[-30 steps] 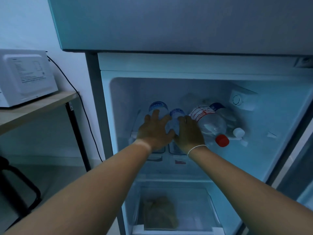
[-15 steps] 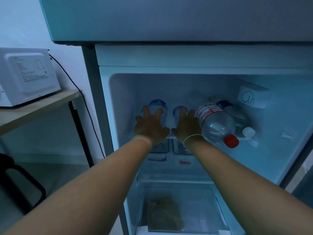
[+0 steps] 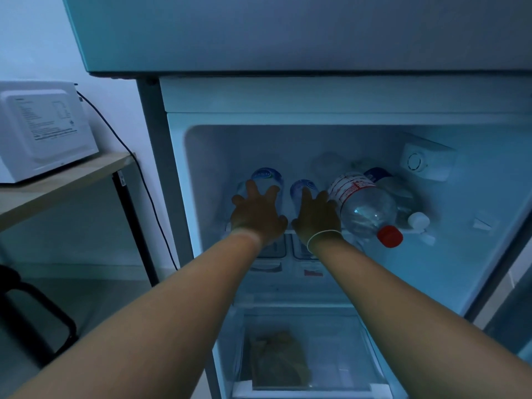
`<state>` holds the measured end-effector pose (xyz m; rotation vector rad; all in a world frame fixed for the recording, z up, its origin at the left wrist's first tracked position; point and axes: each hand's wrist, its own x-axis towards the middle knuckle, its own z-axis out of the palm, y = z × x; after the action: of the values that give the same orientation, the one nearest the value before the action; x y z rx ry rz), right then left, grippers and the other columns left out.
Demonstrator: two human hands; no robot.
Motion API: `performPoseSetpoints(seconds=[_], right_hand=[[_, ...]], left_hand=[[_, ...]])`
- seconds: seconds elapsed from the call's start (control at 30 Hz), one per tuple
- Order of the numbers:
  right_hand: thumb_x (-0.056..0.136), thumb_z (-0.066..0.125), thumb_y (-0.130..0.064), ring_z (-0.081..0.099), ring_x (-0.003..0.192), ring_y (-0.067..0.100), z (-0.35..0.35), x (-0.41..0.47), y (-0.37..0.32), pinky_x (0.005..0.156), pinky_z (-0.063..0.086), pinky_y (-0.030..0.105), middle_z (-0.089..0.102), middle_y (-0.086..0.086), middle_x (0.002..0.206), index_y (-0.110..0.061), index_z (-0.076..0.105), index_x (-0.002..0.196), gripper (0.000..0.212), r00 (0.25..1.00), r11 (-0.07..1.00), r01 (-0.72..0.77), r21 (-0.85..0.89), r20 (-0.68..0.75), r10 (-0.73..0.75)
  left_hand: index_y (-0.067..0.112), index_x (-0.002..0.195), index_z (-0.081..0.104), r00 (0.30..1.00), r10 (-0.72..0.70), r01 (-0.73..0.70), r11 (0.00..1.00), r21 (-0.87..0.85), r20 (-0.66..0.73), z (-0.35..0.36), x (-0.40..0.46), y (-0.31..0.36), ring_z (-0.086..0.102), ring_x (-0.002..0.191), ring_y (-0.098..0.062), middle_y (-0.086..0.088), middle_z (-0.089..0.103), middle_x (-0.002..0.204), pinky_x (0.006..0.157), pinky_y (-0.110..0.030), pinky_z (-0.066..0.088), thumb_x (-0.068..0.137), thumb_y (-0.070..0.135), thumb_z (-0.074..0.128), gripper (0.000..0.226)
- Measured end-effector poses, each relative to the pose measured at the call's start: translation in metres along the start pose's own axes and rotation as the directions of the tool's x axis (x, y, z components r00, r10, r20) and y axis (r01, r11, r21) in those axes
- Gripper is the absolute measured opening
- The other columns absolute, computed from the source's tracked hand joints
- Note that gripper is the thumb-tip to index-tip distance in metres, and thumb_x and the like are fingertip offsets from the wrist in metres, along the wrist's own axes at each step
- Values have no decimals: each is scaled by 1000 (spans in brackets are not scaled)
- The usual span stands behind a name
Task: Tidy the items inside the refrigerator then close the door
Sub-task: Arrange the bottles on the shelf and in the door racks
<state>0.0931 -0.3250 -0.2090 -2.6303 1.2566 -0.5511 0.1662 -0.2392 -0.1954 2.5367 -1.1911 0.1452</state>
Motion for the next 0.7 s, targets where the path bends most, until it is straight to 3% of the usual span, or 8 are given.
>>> performPoseSetpoints(seconds=[0.33,0.47,0.6,0.7], right_hand=[[89,56,-25,37,126,40,-20,-37,8,96,42,41,29,21,142,-14,16,145,69,998,1000,17,-10,67,-16],[90,54,-28,36,128,38,-24,-53,11,95,43,38,24,20,146,-17,10,148,74,997,1000,-4,-27,78,7],[89,54,-30,36,127,38,-28,-67,15,96,42,38,25,21,146,-16,12,148,74,998,999,-40,10,54,39],[87,56,-30,41,122,39,-31,-78,19,93,43,37,29,22,142,-16,16,148,74,998,998,-46,42,43,44]], left_hand=[[41,148,6,995,-14,22,997,-79,102,-10,-3,-6,22,135,-40,-1,-1,157,104,-41,35,84,39,49,77],[42,148,5,994,-15,35,983,-180,113,-12,-15,-9,28,138,-37,-3,-8,160,109,-38,34,86,35,51,78],[41,148,0,991,-9,42,967,-253,131,-11,-25,-10,46,131,-31,-9,-13,159,100,-32,41,87,28,53,82],[42,148,0,990,-4,50,945,-324,139,-10,-29,-10,44,132,-31,-8,-14,159,95,-30,42,87,22,54,84]])
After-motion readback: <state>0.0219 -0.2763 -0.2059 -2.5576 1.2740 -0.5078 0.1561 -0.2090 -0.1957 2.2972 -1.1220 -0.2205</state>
